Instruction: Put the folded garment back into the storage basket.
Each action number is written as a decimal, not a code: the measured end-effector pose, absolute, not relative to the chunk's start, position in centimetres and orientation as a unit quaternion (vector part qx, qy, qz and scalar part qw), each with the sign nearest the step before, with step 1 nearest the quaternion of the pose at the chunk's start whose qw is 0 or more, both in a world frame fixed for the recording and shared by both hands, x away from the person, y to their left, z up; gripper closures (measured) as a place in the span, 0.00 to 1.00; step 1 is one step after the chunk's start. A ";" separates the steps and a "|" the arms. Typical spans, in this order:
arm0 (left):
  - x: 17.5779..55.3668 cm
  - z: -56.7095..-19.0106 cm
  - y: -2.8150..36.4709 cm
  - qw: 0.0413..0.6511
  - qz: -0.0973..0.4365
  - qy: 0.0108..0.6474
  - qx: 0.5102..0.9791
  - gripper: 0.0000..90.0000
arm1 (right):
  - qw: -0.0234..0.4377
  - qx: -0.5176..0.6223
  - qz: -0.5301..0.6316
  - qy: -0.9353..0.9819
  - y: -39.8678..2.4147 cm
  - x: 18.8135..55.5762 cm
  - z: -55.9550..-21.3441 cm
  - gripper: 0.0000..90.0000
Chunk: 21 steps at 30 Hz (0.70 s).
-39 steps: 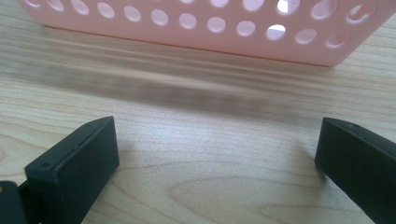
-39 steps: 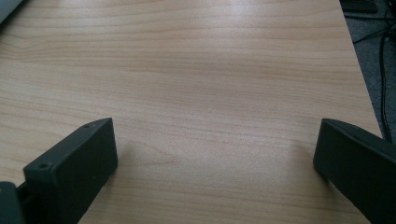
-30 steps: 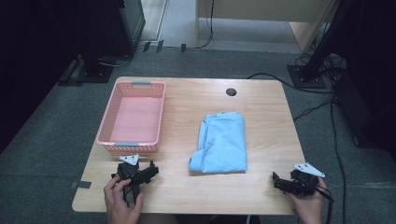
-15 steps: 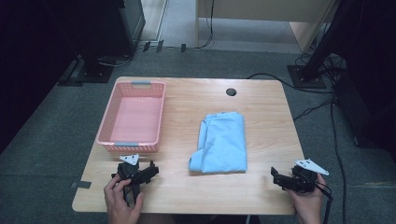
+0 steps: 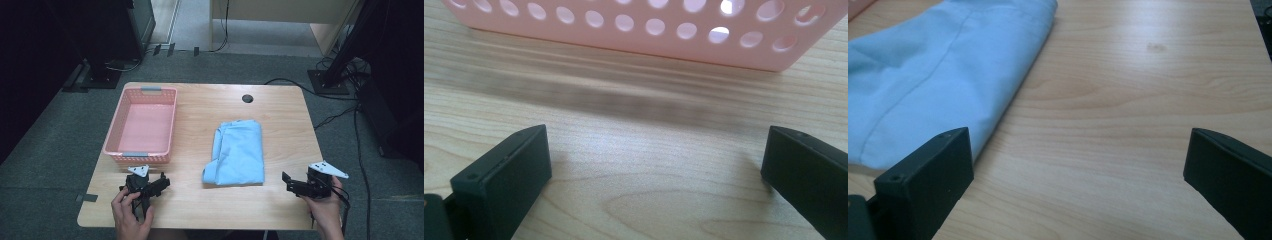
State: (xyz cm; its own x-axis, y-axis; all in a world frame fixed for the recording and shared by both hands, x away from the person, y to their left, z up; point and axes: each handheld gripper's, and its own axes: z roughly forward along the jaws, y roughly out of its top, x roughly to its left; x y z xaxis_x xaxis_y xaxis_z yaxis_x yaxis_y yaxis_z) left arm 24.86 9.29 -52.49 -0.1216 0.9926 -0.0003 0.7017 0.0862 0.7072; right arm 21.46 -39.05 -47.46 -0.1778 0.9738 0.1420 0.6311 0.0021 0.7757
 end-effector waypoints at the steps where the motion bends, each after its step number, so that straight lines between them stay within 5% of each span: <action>1: 24.9 -52.5 9.3 0.254 0.287 0.692 0.612 0.00 | 0.226 0.599 0.375 0.670 -38.9 21.6 -47.3 0.00; 21: 24.9 -52.5 9.3 0.254 0.287 0.692 0.612 0.00 | 0.216 0.602 0.383 0.666 -36.2 24.2 -44.4 0.00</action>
State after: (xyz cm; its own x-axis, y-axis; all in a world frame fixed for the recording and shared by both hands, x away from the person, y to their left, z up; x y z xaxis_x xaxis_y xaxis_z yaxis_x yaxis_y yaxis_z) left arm 24.87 9.29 -52.49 -0.1218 0.9926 -0.0002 0.7012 0.0862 0.7078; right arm 24.17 -36.17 -44.37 -0.1813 0.9678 0.1747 0.6372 -0.0197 0.7705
